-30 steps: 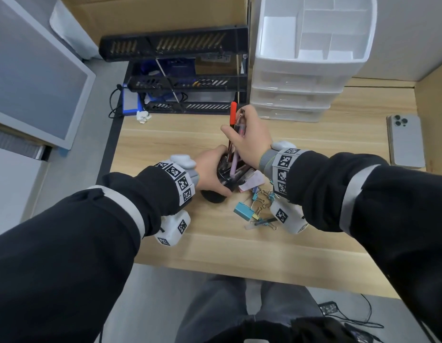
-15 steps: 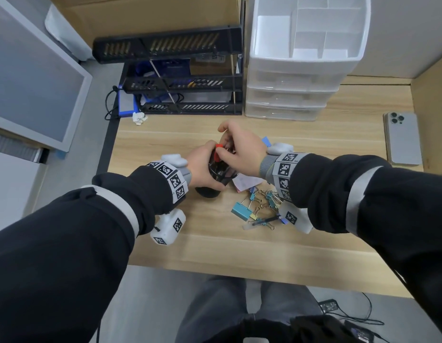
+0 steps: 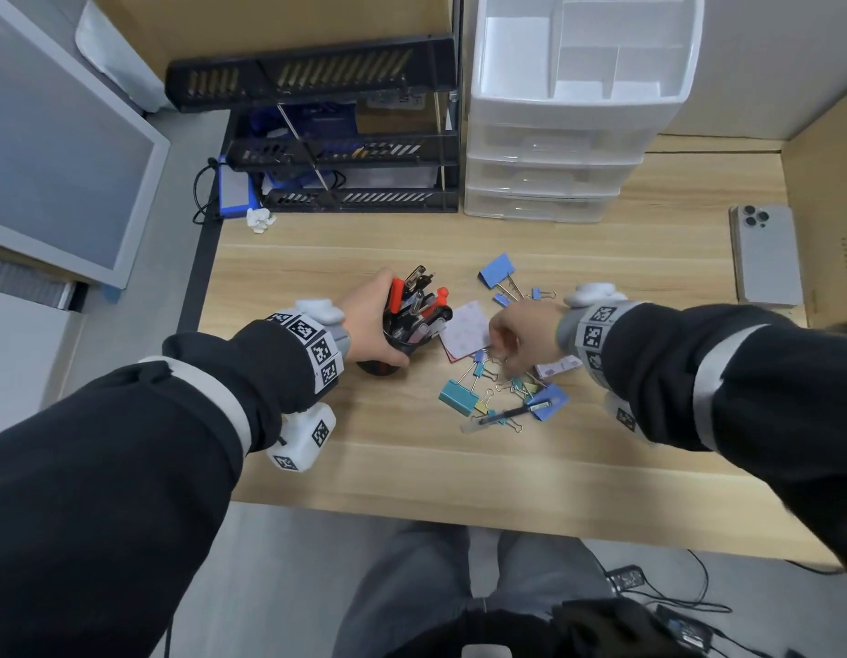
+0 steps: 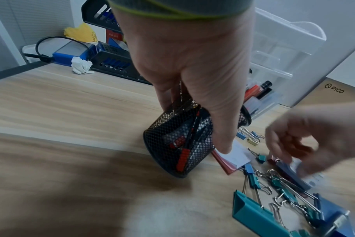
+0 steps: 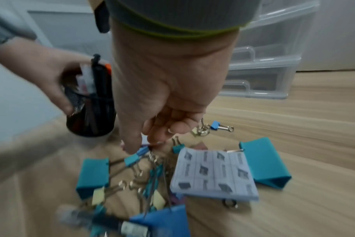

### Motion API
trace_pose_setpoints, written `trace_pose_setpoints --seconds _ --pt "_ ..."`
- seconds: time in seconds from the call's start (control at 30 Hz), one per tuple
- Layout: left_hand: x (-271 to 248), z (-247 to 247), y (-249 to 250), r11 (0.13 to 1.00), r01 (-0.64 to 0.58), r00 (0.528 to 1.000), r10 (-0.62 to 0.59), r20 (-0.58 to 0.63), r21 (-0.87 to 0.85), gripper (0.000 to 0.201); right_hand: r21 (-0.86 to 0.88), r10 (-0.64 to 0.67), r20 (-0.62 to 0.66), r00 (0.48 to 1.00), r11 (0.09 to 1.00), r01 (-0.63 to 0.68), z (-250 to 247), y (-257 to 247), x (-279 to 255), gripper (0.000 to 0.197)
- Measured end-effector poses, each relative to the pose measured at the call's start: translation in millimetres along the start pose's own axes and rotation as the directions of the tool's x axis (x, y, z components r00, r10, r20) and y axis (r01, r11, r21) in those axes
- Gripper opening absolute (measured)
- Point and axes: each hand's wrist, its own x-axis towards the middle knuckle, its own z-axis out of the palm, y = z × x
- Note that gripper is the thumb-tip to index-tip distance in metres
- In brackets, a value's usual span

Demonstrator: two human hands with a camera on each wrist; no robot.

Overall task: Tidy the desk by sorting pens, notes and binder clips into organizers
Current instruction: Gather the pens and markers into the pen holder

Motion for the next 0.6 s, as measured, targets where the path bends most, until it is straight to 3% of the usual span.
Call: trace_pose_setpoints --seconds 0.07,0.27,0.4,0.6 --pt "-1.1 1.1 0.9 1.000 0.002 1.000 -0.002 -0.003 0.007 0.093 -0.040 -0.003 0.077 0.997 0.999 0.006 11.8 -2.4 -2.4 0.033" --pt "0.1 3.5 1.9 1.000 0.011 1.000 -0.011 0.002 -0.006 0.094 -0.265 0.000 0.226 0.974 0.962 0.062 32.8 -14.1 2.0 0.031" --pt "0.7 5.1 2.5 0.999 0.016 1.000 -0.016 0.012 -0.029 0.092 -0.379 0.011 0.274 0.962 0.920 0.097 40.6 -22.8 1.9 0.034" --pt "-0.5 6.8 2.0 1.000 0.000 1.000 0.000 0.019 -0.018 0.091 -0.388 0.028 0.275 0.961 0.918 0.085 43.7 -25.6 -4.2 0.015"
